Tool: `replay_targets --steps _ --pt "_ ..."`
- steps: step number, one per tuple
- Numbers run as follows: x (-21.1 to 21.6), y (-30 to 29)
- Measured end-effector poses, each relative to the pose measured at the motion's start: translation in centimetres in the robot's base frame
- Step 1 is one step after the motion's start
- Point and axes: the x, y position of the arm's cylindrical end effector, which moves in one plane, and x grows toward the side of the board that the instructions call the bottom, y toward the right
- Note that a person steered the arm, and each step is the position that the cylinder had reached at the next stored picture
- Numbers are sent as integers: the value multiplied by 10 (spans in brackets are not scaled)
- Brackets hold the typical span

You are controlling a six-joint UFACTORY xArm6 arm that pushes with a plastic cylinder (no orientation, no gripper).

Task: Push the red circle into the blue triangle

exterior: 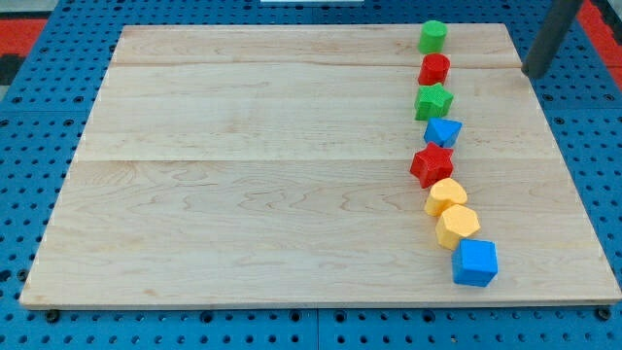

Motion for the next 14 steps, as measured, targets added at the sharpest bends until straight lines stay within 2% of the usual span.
replay_targets --steps 1,2,5,10,12,14 --pt "-54 -20" --pt "-84 -31" --pt "-76 -92" --pt "-73 -94" --pt "-69 -127" --pt "-36 -107"
